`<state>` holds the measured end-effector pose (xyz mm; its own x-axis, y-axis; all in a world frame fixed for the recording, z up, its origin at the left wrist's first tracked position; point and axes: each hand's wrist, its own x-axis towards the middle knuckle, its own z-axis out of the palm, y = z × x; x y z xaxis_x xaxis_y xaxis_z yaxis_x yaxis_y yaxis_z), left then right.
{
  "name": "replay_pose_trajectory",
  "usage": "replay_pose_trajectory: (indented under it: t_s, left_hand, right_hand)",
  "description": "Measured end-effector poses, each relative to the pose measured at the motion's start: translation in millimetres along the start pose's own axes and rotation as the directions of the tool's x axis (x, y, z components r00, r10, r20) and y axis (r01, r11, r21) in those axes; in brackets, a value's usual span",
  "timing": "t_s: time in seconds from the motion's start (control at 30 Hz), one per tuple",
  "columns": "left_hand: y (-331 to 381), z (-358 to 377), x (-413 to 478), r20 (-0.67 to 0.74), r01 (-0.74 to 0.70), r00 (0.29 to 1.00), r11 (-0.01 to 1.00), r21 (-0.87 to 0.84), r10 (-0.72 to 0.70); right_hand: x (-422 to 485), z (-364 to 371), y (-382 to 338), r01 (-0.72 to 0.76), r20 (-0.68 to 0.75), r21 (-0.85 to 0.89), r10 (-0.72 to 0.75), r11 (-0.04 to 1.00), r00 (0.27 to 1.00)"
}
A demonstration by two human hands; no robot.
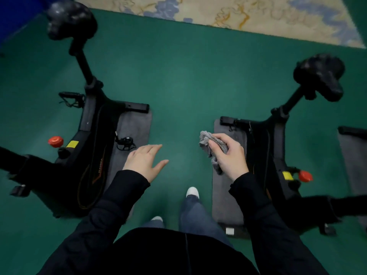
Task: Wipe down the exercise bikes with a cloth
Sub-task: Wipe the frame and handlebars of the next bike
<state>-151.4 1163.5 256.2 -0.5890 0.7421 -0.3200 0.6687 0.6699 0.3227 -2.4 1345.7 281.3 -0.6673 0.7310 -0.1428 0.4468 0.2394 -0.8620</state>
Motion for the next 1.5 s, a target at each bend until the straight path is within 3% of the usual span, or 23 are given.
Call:
replay_pose_trajectory:
  t_s: [0.4,0.83,1.13,1.3,1.5]
  left_hand:
    - [50.8,-6.3,46.8,-0.127,0.257,0.956,0.964,-0.063,-0.263]
    - [-2.8,-29.6,106.6,-0.165,0.469,0.852,0.864,-0.182,-0.497]
    - [-46.5,-64.9,162.3,-0.204,0.519,0.799,0.82,-0.243,-0.566]
    - [-67.9,-71.5,156.0,-0.172,0.628,0.706,0.719,-0.297,-0.687]
    - [-84.8,-74.8,144.1,-0.135,0.749,0.528,0.534,-0.392,-0.839]
  right_hand:
    - [115.5,-25.5,-11.8,0.188,0.265,0.022,-0.187,0.982,0.946]
    - [224.7,48.7,-78.2,0.331,0.481,0.066,-0.321,0.941,0.816]
    - [300.4,104.8,-126.2,0.399,0.604,0.065,-0.354,0.915,0.714]
    - [317.3,150.1,-150.8,0.413,0.714,0.111,-0.362,0.904,0.599]
    - [330.2,212.6,-190.8,0.573,0.825,0.165,-0.431,0.803,0.367]
